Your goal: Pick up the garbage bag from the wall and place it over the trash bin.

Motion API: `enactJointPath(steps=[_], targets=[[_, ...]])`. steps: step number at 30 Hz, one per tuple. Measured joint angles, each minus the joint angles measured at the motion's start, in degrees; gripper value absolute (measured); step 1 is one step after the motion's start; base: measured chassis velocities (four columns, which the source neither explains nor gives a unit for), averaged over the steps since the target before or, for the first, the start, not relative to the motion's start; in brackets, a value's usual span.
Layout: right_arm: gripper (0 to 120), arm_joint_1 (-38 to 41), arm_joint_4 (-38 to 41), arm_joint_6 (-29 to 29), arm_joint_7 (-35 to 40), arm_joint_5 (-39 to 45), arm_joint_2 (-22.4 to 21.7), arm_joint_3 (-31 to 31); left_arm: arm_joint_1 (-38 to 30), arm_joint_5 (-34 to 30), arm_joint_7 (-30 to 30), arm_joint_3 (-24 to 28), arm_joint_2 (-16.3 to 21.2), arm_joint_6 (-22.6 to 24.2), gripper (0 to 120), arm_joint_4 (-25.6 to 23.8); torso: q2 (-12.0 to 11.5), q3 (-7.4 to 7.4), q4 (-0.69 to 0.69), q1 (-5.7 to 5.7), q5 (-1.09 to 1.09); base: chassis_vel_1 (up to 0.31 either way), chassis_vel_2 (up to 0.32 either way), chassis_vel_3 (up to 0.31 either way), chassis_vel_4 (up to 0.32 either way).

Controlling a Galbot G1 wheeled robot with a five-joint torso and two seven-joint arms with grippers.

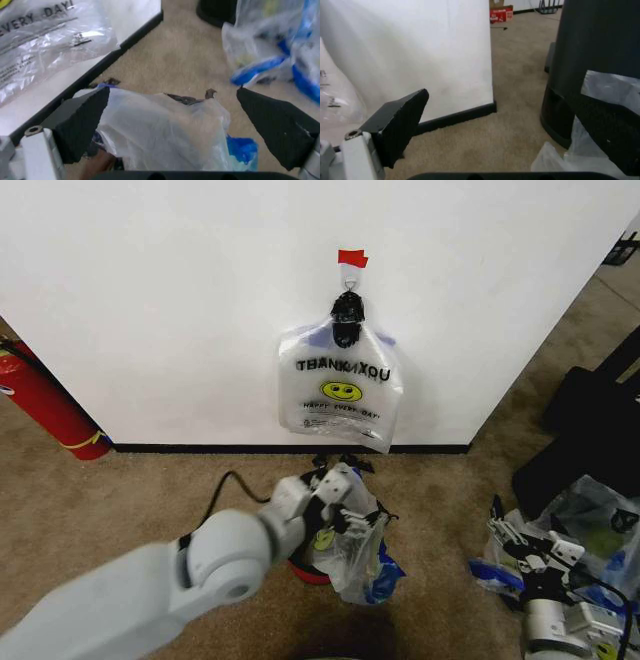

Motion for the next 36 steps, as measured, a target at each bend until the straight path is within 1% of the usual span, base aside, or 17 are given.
enactJointPath(steps=[2,4,5,9,11,13,16,17,19,21,24,25,27,28,32,33,36], targets=[[100,-0.2,-0.5,0.2,0.0,0.0,0.1,0.0,-3.5,-1.5,-1.3,2.8,-1.2,0.5,100,1.2,0.0,0.0,-0.01,0.0,0.0,0.0,0.0,0.0,0.0],[100,-0.3,-0.5,0.2,0.0,0.0,0.1,0.0,-3.8,-1.6,-1.4,3.2,-1.3,0.5,100,1.3,0.0,0.0,0.0,0.0,0.01,0.0,0.0,0.0,0.0],[100,-0.5,-0.8,0.3,0.0,0.0,0.2,0.0,-5.2,-2.3,-1.6,5.1,-1.7,0.5,100,1.5,0.0,0.0,0.0,0.0,-0.01,0.0,0.0,0.0,0.0],[100,-0.5,-1.1,0.8,-0.4,-1.3,0.0,-0.2,-6.9,-2.5,-1.9,9.0,-2.9,0.5,100,2.2,0.0,0.0,0.03,0.0,-0.01,0.0,0.0,0.0,0.0],[100,-0.5,-1.1,0.8,-0.4,-1.3,0.0,-0.2,-6.9,-2.5,-1.9,9.0,-2.9,0.5,100,2.2,0.0,0.0,0.03,0.0,-0.01,0.0,0.0,0.0,0.0],[100,-0.4,-0.9,0.9,-0.4,-1.3,0.0,-0.3,-7.1,-0.6,-1.9,10.7,-4.9,0.2,99,4.7,0.0,0.0,0.01,0.0,-0.01,0.0,0.0,0.0,0.0],[100,-0.7,-0.6,0.9,-0.4,-1.0,0.1,-0.3,-6.8,0.8,-2.4,11.5,-6.4,-0.3,96,6.6,0.0,0.0,0.01,0.0,-0.01,0.0,0.0,0.0,0.0],[100,-1.0,-0.3,1.0,-0.4,-0.7,0.1,-0.1,-6.8,1.7,-2.5,11.8,-6.5,-1.0,91,7.0,0.0,0.0,0.01,0.0,-0.01,0.0,0.0,0.0,0.0],[100,-1.1,-0.3,1.0,-0.5,-0.7,0.1,0.0,-6.8,2.0,-2.4,11.9,-6.5,-1.3,91,7.2,0.0,0.0,0.01,0.0,-0.01,0.0,0.0,0.0,0.0],[100,-1.5,-0.3,1.4,-0.7,-0.7,-0.1,0.3,-7.0,2.6,-2.2,12.8,-5.6,-1.7,80,7.3,0.0,0.0,0.01,0.0,-0.01,0.0,0.0,0.0,0.0],[100,-1.5,-0.1,1.5,-0.7,-0.7,-0.2,0.3,-7.0,2.7,-2.1,13.6,-4.8,-1.0,70,7.2,0.0,-0.01,0.02,0.0,-0.01,0.0,0.0,0.0,0.0],[100,-1.2,0.1,1.4,-0.7,-0.7,-0.2,0.3,-6.9,2.9,-2.1,14.0,-4.5,-0.4,64,7.2,0.0,-0.01,0.02,0.0,-0.01,0.0,0.0,0.0,0.0],[100,-1.2,0.2,1.4,-0.7,-0.7,-0.2,0.3,-6.9,2.9,-2.1,14.0,-4.5,-0.3,62,7.2,0.0,-0.01,0.01,0.0,-0.01,0.0,0.0,0.0,0.0],[100,-0.8,0.5,1.1,-0.6,-0.8,-0.3,0.2,-6.9,3.1,-2.2,14.1,-4.3,-0.1,55,7.2,0.0,-0.01,0.02,0.0,-0.01,0.0,0.0,0.0,0.0],[100,-0.2,1.1,0.5,-0.5,-1.1,-0.4,-0.4,-6.8,4.2,-2.8,13.9,-4.0,0.0,36,7.5,0.0,-0.01,0.02,0.0,-0.01,0.0,0.0,0.0,0.0],[100,-0.2,1.1,0.5,-0.5,-1.1,-0.4,-0.4,-6.8,4.2,-2.8,13.9,-4.0,0.0,36,7.5,0.0,-0.01,0.02,0.0,-0.01,0.0,0.0,0.0,0.0],[100,-0.1,0.7,0.5,-0.5,-1.4,-0.4,-0.9,-6.3,4.2,-3.1,13.1,-3.6,0.0,26,7.2,0.0,-0.01,0.01,0.0,-0.02,0.0,0.0,0.0,0.0]])
